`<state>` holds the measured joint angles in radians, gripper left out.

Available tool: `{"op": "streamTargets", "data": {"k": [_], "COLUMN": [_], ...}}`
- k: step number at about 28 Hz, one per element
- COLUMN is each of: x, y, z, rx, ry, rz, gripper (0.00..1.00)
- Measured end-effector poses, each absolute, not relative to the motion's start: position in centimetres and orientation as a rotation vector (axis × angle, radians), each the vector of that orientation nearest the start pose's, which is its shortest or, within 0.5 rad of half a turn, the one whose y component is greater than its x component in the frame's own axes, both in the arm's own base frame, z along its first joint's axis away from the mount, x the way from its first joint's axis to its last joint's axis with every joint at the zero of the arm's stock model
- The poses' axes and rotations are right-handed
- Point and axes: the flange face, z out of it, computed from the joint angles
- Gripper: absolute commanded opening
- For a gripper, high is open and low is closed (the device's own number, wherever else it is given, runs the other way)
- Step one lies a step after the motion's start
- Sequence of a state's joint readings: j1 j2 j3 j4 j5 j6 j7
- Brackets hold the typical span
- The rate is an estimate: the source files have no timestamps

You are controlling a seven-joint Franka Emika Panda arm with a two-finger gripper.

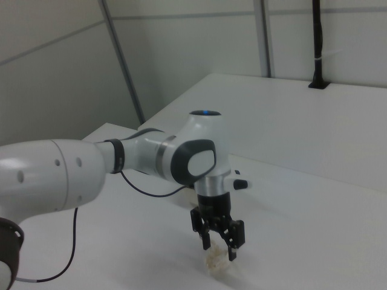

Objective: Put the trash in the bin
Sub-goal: 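Move the gripper over the crumpled white paper and lower it, then close the gripper on the crumpled paper ball, then lift the paper and carry it over the open cream bin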

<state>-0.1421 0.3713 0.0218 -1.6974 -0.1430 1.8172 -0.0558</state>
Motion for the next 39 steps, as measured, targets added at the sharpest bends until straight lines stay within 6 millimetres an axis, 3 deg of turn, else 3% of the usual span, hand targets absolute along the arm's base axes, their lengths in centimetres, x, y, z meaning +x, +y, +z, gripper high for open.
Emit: {"op": "streamTargets", "data": {"k": [6,20,26,33,39], "x": [62.7,63.0,63.5,64.5,65.7], "y": [-9.2,-9.1,-8.8,-6.7,-2.0], "z": [33.8,34.8,36.3,42.0,47.7], "rx": [-3.214,-3.220,-3.228,-3.246,-3.227], "ry": [0.019,0.018,0.011,-0.036,-0.147], "rz": [0.413,0.381,0.332,0.161,-0.068], "gripper": [0.00,0.00,0.00,0.00,0.00]}}
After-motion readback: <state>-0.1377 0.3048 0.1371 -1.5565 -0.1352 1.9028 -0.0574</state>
